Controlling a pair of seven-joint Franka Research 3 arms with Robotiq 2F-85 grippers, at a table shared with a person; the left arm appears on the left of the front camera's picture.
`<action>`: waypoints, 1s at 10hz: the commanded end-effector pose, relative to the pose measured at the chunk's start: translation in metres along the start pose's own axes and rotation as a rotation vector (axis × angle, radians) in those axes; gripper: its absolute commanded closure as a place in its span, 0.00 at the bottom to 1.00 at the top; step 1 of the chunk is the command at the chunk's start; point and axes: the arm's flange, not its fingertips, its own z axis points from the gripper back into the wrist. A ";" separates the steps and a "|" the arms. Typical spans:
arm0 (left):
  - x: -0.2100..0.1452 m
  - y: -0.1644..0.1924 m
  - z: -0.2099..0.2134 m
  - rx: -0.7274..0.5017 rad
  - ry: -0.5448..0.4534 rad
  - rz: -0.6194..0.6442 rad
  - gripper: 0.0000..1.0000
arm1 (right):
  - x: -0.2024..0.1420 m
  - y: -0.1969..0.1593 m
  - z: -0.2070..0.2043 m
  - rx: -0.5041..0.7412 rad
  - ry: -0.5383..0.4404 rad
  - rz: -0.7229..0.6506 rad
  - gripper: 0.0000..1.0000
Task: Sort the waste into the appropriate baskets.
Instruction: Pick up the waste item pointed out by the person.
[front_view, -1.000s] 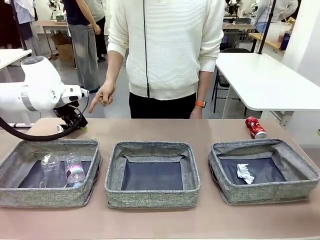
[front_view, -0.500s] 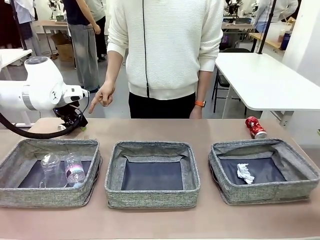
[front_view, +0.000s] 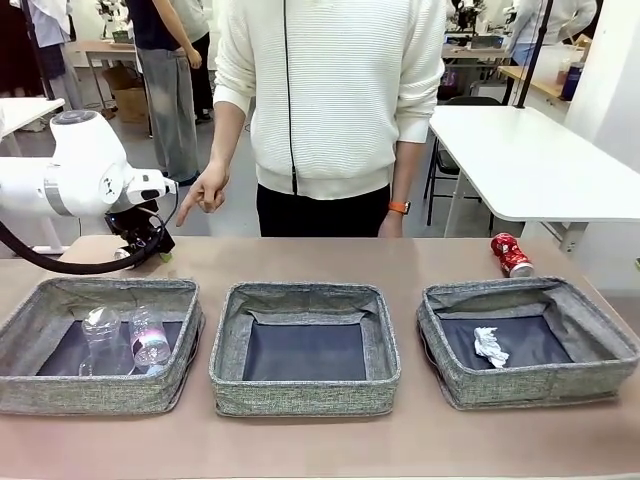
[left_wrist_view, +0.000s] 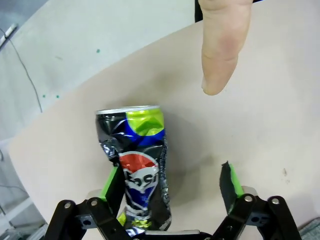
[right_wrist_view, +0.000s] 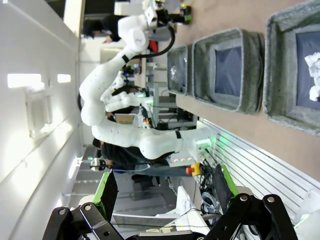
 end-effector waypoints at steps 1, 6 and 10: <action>0.002 0.002 -0.003 0.002 0.050 0.009 0.57 | 0.001 0.002 0.003 0.020 0.000 0.019 0.00; 0.000 0.004 -0.001 -0.028 0.094 0.027 0.93 | 0.001 0.002 0.003 0.020 0.000 0.019 0.00; -0.002 0.005 0.000 -0.024 0.090 0.031 1.00 | 0.001 0.002 0.003 0.020 0.000 0.019 0.00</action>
